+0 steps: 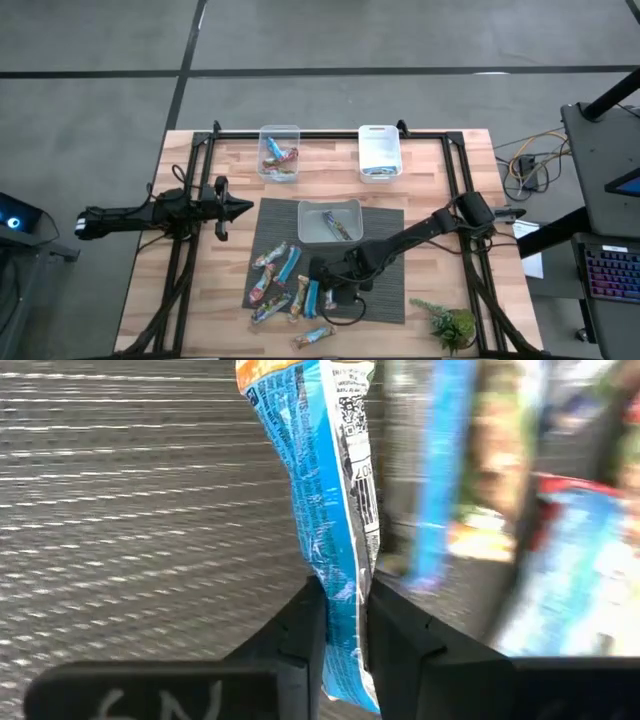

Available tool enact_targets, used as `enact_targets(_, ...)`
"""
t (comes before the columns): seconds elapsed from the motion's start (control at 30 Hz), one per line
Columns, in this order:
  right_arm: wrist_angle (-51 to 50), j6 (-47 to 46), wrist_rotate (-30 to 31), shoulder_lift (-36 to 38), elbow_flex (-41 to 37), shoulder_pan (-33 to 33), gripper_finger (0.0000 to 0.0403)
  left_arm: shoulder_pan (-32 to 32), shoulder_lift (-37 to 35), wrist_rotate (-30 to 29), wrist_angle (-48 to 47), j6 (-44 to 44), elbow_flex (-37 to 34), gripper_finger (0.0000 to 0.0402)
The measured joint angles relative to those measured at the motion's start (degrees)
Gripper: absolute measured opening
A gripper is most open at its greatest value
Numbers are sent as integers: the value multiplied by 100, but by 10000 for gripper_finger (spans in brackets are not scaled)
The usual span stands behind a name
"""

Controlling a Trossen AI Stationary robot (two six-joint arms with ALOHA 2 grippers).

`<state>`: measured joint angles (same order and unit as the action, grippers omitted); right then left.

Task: Pick and place Granola Bars by type
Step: Put the yellow granola bar into the white bin

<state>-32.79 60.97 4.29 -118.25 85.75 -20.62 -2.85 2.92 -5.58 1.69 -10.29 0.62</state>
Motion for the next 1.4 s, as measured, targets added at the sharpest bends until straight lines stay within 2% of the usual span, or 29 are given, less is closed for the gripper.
enact_targets(0.1, -9, -80, 217, 140, 70, 16, 54, -1, 0, -2, -2, 0, 0, 0)
enact_targets(0.6, 2, -778, 366, 798, 158, 219, 54, -2, 21, -1, -1, 1, 0, 0)
enact_targets(0.9, 4, -1050, 968, 1170, 158, 698, 54, 0, 24, -2, 0, 1, 0, 0)
enact_targets(1.2, 1, -1939, 1547, 1321, 178, 1098, 54, -2, 24, 0, 0, 1, 0, 0)
enact_targets(1.4, -179, -2746, 1557, 1336, 178, 1402, 54, 0, 24, -1, -1, -1, 0, 0)
